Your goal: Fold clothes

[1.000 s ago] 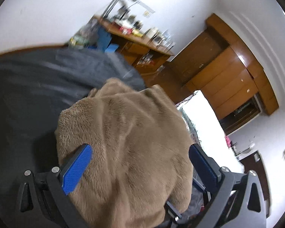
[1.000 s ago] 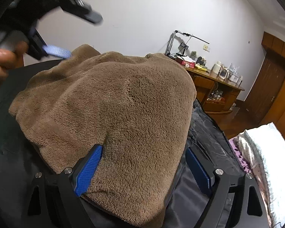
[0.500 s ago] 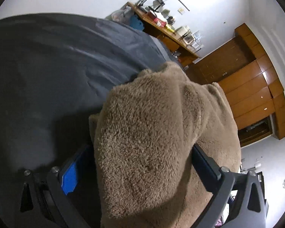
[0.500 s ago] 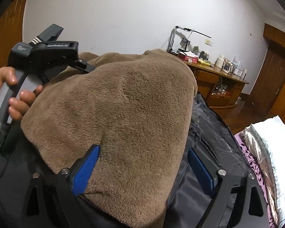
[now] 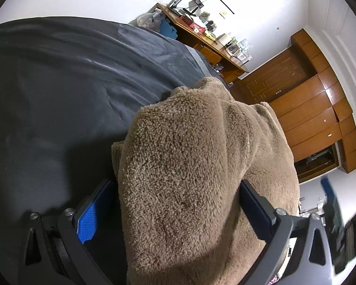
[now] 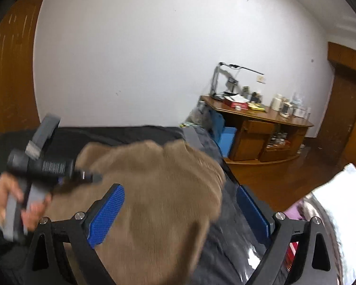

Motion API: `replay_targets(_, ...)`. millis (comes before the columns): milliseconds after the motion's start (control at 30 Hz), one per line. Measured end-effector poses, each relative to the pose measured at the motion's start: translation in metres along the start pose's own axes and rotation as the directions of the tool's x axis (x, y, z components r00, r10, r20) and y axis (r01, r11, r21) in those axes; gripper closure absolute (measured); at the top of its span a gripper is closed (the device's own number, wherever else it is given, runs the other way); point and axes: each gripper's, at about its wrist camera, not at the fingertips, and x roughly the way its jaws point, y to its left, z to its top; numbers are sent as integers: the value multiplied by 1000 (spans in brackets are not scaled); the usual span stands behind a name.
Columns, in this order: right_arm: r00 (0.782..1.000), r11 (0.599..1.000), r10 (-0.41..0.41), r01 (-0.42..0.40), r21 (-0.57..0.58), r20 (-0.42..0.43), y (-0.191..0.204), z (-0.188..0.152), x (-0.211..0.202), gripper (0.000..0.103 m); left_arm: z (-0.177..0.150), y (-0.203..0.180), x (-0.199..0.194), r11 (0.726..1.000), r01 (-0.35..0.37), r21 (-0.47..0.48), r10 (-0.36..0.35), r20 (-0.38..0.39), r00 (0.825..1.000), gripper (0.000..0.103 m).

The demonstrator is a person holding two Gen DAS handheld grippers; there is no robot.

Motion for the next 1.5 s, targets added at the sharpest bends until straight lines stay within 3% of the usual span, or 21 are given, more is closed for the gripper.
replay_targets(133, 994, 999, 34, -36, -17, -104, 3, 23, 62, 6, 0, 1, -2, 1000, -1, 3, 1, 1, 1000, 1)
replay_targets(200, 985, 1000, -5, 6, 6, -174, -7, 23, 93, 6, 0, 1, -2, 1000, -1, 12, 1, 1, 1000, 1)
replay_targets(267, 971, 996, -76, 84, 23, -225, -22, 23, 117, 6, 0, 0, -2, 1000, -1, 22, 1, 3, 1000, 1)
replay_targets(367, 937, 991, -108, 130, 45, -331, -43, 16, 152, 6, -1, -2, 0, 999, -12, 43, 12, 4, 1000, 1)
replay_targets(467, 918, 994, -82, 106, 40, -388, -46, 6, 168, 6, 0, -5, 2, 998, -23, 59, 23, 4, 1000, 1)
replay_targets(700, 952, 992, -107, 120, 26, -288, -41, 5, 137, 6, 2, -2, -10, 999, -24, 29, 24, 15, 1000, 1)
replay_targets(800, 980, 996, -40, 55, 73, -195, -34, 3, 93, 6, 3, 1, -26, 1000, -16, 5, 16, 51, 999, 1)
replay_targets(900, 991, 997, 43, -33, 73, -129, -21, -9, 50, 6, 8, -9, -49, 999, 16, 30, -19, 109, 994, 1)
replay_targets(1000, 983, 990, 142, -139, 35, -115, -2, -32, 24, 6, 13, -30, -62, 995, 54, 88, -66, 134, 989, 1)
replay_targets(1100, 968, 974, 225, -227, -3, -112, 18, -54, 8, 6, 14, -54, -57, 979, 116, 165, -133, 100, 986, 1)
replay_targets(1200, 959, 963, 259, -265, -41, -118, 31, -74, 2, 5, 18, -64, -35, 975, 98, 199, -109, 41, 993, 1)
replay_targets(1333, 963, 968, 219, -235, -91, -156, 41, -91, 6, 4, 21, -55, -4, 985, 27, 172, -24, -18, 1000, 1)
replay_targets(1500, 970, 972, 175, -198, -127, -171, 48, -101, 10, 3, 22, -45, -1, 985, 6, 171, -4, -14, 1000, 1)
